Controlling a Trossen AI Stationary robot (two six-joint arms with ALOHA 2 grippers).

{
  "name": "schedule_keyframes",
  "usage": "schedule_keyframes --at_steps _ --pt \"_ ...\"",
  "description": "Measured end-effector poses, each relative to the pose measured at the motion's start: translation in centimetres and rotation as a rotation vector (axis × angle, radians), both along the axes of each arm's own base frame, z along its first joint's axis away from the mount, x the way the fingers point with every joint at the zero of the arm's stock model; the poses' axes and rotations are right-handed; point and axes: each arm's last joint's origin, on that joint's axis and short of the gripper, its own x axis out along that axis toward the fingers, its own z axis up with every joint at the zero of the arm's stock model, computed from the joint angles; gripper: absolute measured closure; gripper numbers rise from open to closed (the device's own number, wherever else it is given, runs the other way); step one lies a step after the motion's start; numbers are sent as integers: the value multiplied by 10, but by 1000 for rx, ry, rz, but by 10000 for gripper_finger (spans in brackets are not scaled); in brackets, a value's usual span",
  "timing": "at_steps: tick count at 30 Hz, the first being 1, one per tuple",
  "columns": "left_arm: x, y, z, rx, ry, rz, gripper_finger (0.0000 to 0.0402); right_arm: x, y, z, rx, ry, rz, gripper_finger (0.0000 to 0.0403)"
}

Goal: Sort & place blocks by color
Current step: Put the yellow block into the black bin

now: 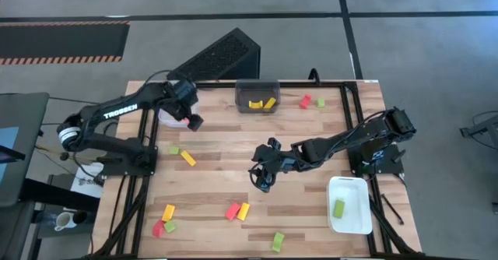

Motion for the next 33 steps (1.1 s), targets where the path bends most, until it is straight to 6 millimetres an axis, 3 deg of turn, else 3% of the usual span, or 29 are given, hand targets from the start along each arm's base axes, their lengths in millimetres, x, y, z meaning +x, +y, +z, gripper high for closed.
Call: schedule_keyframes --at_steps 9,14,17,21,29,33 --pt "23 -79 12 2 -59 -259 90 0 1 0 0 0 3 175" --pt "26 -129 5 9 -22 -460 90 0 1 0 0 0 4 175" --pt "22 -147 -3 15 19 -588 90 0 1 0 -1 0 4 175" --pt "21 -153 -18 26 135 -720 90 0 0 0 -1 -3 3 175" --pt "44 -149 -66 66 432 -1072 90 0 1 0 -1 0 6 175" --pt "50 -147 -87 119 590 -1165 90 -2 6 0 -8 4 24 175"
